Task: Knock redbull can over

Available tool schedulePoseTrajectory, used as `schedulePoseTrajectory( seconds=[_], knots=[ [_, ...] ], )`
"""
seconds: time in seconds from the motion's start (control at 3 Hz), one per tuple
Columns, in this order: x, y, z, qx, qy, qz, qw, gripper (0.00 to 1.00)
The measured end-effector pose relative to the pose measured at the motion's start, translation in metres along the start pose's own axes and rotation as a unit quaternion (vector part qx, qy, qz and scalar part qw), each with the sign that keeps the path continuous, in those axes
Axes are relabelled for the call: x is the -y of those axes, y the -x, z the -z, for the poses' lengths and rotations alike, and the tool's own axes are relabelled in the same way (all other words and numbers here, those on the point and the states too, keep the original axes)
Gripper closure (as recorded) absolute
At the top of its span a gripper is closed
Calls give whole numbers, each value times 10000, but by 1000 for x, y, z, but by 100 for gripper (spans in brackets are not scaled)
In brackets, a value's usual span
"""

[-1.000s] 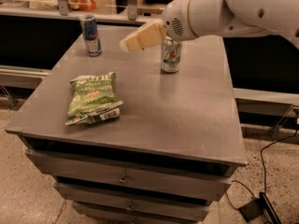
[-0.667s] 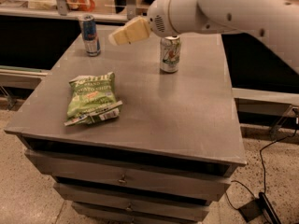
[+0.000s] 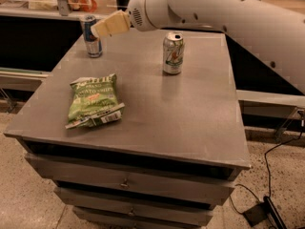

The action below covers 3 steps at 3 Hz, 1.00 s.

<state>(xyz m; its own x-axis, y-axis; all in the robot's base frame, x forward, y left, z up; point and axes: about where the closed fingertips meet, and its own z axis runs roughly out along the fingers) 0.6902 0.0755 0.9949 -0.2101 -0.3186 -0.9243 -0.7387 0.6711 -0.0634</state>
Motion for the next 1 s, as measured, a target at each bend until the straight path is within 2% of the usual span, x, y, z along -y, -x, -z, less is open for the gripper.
schedulePoseTrajectory(
  seconds=[0.33,0.67,1.0],
  knots=[
    [-4,-1,0,52,21,-121,9999,0],
    [-7,-14,-18,15,-72,-208,9998,0],
    [-1,-14,-52,302,-335,-172,9988,0]
  ],
)
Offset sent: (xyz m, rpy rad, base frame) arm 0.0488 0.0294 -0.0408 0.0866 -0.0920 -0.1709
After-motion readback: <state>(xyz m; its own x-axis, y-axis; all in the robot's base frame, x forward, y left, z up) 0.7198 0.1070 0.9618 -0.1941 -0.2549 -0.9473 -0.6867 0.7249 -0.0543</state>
